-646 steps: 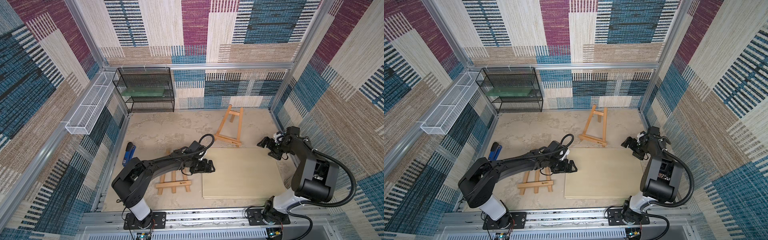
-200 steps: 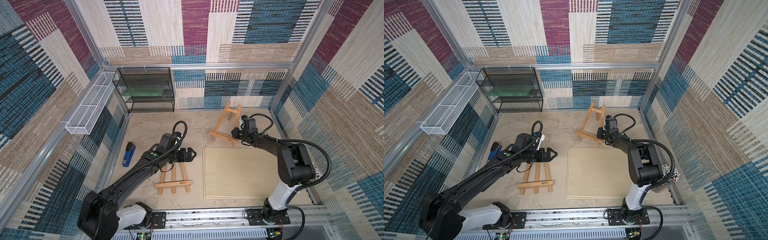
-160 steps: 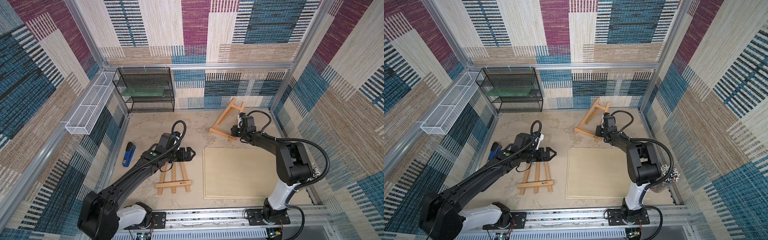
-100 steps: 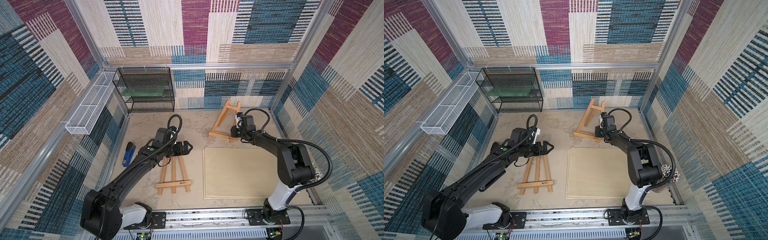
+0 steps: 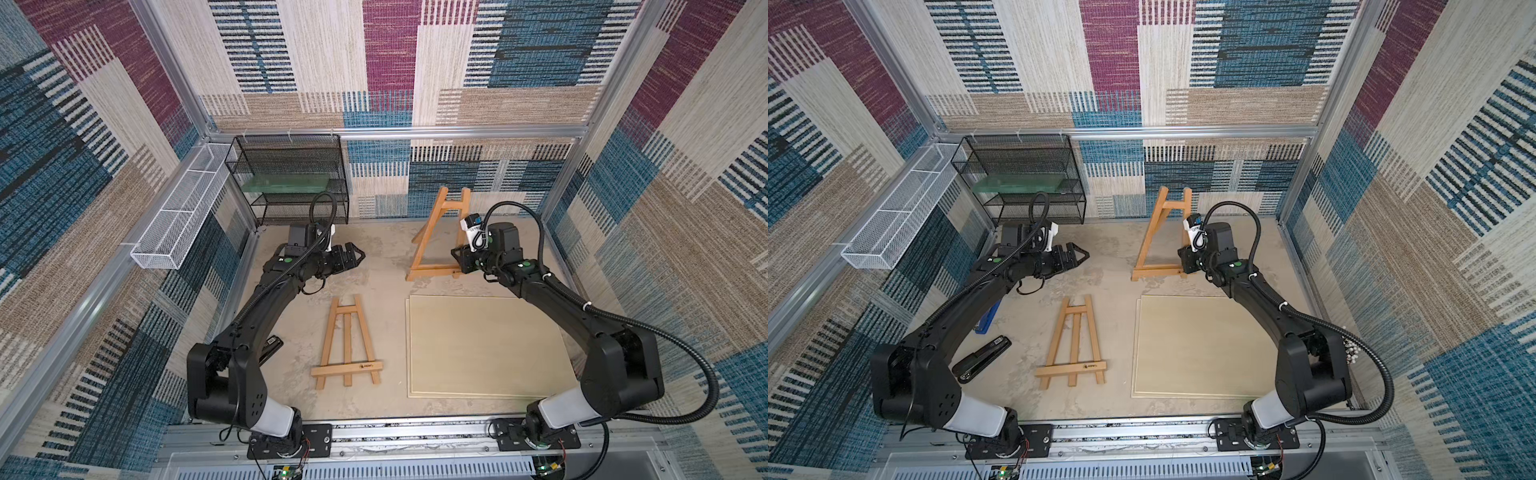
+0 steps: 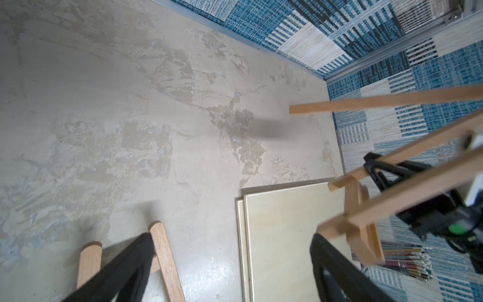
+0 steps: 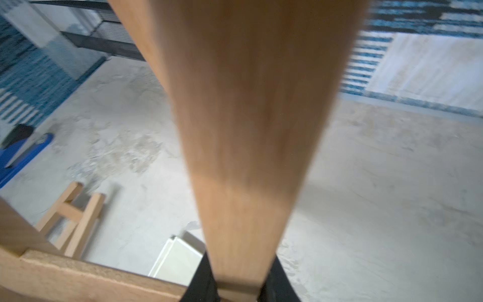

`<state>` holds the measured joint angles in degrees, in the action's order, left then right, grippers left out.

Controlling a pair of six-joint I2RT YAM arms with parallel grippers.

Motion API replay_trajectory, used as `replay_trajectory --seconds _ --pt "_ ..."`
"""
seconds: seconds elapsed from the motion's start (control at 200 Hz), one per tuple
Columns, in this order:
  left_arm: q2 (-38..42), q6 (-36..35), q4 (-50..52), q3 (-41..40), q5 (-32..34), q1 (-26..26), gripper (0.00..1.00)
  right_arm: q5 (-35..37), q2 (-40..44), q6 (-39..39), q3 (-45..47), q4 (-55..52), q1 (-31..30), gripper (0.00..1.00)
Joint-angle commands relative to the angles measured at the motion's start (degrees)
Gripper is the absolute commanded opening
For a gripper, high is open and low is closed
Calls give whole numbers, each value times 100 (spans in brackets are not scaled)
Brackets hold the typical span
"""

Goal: Disassemble the easel
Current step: Pick up the easel at the center of the board, then fold up the easel.

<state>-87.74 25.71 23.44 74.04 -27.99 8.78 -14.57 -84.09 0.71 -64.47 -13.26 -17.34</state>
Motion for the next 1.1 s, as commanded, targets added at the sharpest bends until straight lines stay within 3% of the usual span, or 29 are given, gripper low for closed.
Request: replay_trajectory --seconds 0.0,0.07,0.27,0.411,0.977,1.092 --pt "-281 -118 -95 372 -650 -121 92 -473 343 181 155 -269 -255 0" --pt "-552 -89 -95 638 -949 -148 89 -516 529 172 270 -384 -482 0" --pt "-1158 46 -72 1011 -1547 -97 58 -472 676 -29 373 -406 -1072 0" --pt "-1211 74 -60 926 -1699 82 43 -417 550 -169 358 -187 -1318 0" --pt "-753 91 22 37 -2174 865 41 -375 -54 -173 -154 62 -1405 0" --pt "-685 437 -410 -186 -2404 960 40 -363 -111 -207 -194 99 -1403 0"
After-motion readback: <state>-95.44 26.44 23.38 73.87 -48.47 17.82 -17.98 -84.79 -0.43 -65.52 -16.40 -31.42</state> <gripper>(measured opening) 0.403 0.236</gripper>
